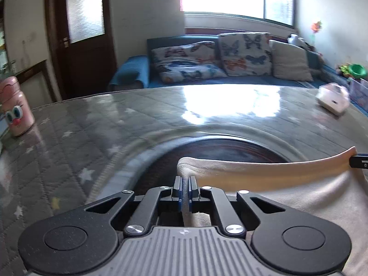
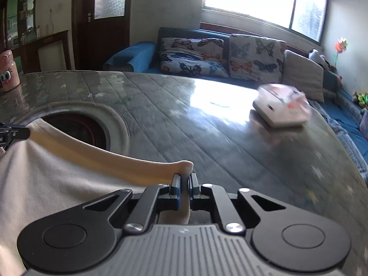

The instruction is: Fold clothes

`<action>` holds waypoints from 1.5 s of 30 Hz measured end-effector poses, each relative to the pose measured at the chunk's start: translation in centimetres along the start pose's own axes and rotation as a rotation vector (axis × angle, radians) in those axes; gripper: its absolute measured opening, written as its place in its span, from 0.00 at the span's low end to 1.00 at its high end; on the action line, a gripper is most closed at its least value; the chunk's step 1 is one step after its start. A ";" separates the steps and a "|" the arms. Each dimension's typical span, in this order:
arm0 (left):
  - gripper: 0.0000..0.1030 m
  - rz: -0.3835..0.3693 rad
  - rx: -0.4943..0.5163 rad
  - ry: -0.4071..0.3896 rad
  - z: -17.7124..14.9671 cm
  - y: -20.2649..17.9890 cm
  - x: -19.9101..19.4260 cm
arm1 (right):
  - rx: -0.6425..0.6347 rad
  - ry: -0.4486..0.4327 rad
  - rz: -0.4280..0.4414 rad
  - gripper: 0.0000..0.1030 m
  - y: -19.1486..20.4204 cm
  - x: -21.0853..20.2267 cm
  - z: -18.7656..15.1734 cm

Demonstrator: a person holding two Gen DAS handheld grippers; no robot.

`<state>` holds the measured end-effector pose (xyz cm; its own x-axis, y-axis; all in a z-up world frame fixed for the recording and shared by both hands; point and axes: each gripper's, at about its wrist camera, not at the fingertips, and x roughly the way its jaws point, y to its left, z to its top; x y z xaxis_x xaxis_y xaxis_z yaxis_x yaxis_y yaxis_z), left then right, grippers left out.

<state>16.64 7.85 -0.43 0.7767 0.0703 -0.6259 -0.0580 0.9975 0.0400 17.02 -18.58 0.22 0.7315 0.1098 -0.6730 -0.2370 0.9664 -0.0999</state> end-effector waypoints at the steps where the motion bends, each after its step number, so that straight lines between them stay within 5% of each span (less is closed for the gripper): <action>1: 0.06 0.008 -0.007 0.003 0.2 0.4 0.3 | -0.008 0.008 0.003 0.06 0.3 0.7 0.4; 7: 0.13 -0.015 -0.073 0.051 0.5 2.7 1.0 | -0.045 0.019 0.011 0.15 1.1 1.3 1.3; 10: 0.23 -0.004 -0.097 0.033 0.5 3.7 -0.2 | -0.065 0.019 0.048 0.16 1.3 -0.2 0.8; 14: 0.39 -0.008 -0.091 0.024 -0.4 4.1 -2.9 | -0.099 0.019 0.122 0.32 2.2 -3.0 -0.5; 18: 0.42 -0.057 -0.054 0.021 -2.2 3.6 -6.0 | -0.173 0.015 0.199 0.33 4.4 -6.2 -3.0; 21: 0.42 -0.089 -0.027 0.030 -3.9 2.9 -7.8 | -0.202 0.010 0.232 0.44 5.8 -8.0 -4.7; 27: 0.49 -0.079 0.056 0.010 -7.4 1.9 -11.0 | -0.283 -0.006 0.228 0.57 8.2 -11.1 -8.3; 31: 0.49 -0.080 -0.001 0.014 -9.0 3.3 -12.4 | -0.295 -0.006 0.222 0.63 8.5 -12.5 -10.0; 34: 0.47 -0.070 0.012 0.020 -8.6 3.5 -11.7 | -0.252 -0.010 0.212 0.70 8.0 -13.3 -10.6; 45: 0.46 -0.032 0.110 0.055 -6.6 3.1 -8.0 | -0.202 -0.002 0.219 0.72 8.0 -13.6 -11.1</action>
<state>6.07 10.38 -0.41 0.7412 0.0409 -0.6700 0.0380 0.9940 0.1027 -1.91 -14.91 0.48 0.6499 0.3116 -0.6932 -0.5121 0.8535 -0.0965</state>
